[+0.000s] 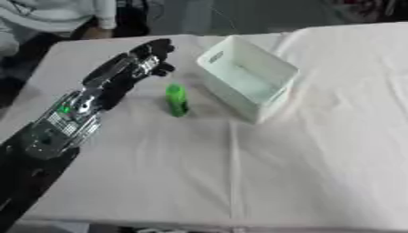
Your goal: Pick up objects on the table and place them in the box.
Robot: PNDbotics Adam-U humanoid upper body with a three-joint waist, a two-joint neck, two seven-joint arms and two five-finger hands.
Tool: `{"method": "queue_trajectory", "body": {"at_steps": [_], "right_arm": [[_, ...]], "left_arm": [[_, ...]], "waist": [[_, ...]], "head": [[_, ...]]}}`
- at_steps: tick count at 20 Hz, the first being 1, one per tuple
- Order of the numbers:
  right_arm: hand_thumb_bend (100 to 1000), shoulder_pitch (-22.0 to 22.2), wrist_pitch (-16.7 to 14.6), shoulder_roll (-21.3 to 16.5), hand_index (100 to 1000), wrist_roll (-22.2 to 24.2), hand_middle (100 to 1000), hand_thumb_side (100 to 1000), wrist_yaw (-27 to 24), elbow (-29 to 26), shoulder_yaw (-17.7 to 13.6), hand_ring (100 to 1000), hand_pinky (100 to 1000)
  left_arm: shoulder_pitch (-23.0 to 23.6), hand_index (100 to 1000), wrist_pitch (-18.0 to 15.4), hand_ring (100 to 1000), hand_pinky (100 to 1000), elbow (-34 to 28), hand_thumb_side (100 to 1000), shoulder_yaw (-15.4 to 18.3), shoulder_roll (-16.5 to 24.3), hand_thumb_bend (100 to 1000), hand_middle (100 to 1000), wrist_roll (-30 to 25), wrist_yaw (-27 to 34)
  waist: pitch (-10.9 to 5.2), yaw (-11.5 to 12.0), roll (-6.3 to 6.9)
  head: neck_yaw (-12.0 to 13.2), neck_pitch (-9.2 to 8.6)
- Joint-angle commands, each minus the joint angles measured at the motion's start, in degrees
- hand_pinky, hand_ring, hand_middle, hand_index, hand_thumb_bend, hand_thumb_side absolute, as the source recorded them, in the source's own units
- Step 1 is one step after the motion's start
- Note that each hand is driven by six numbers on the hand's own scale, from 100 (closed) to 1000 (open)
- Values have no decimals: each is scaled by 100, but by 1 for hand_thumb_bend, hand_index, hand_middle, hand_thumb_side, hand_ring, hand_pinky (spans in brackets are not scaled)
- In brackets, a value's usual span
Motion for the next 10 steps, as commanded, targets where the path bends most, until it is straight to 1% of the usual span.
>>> {"method": "queue_trajectory", "body": {"at_steps": [1, 7, 10], "right_arm": [[100, -84, -7, -27, 545, 20, 439, 1000, 11, -98, -23, 331, 408], [100, -86, -6, -23, 545, 31, 439, 1000, 10, -98, -16, 331, 408], [100, -86, -2, -25, 547, 41, 441, 1000, 11, -98, -14, 332, 411]], "left_arm": [[-79, 1000, 65, 745, 845, -115, 848, -14, 108, 166, 937, -136, 129], [-86, 1000, 167, 757, 863, 5, 862, -80, 182, 155, 942, -300, -108], [-72, 1000, 250, 762, 877, 146, 873, -101, 207, 157, 944, -266, -167]], "waist": [[-65, -8, -6], [-65, -21, -1], [-65, -24, 0]], "head": [[40, -66], [57, -87], [59, -101]]}}
